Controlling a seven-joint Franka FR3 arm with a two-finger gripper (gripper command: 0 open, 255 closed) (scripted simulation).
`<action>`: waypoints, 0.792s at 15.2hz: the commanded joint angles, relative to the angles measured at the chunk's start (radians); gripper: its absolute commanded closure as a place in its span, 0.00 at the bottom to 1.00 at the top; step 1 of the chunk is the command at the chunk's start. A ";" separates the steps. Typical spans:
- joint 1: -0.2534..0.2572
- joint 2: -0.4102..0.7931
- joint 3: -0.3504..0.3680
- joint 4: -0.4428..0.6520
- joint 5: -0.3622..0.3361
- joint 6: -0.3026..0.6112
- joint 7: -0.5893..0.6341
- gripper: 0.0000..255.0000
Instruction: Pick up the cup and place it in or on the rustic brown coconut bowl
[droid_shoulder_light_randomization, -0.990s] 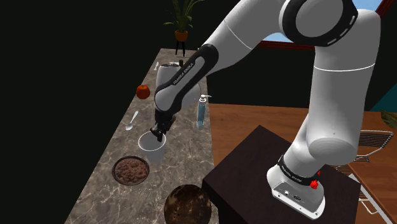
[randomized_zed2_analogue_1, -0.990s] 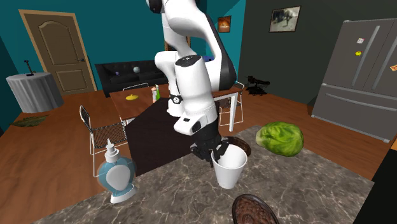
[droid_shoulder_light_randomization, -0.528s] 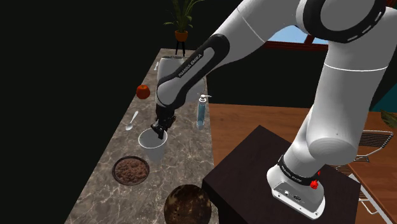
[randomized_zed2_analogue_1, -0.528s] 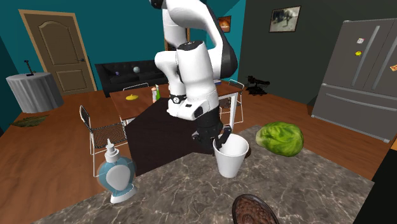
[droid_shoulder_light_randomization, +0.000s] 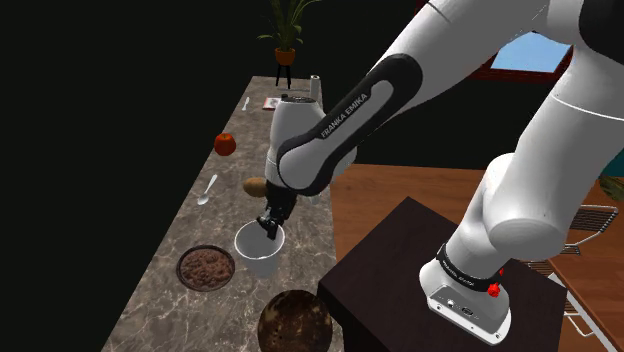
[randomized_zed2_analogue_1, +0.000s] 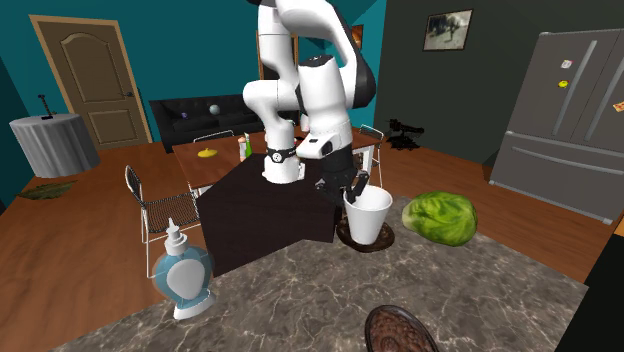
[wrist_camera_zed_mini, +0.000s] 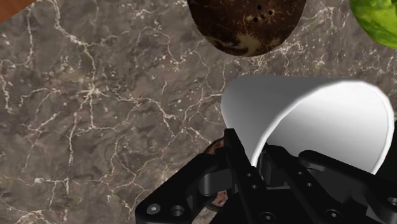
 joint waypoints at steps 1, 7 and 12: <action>0.023 -0.066 0.023 -0.067 0.040 0.009 0.013 1.00; 0.119 -0.263 0.089 -0.236 0.164 0.000 0.065 1.00; 0.187 -0.350 0.127 -0.311 0.231 -0.001 0.107 1.00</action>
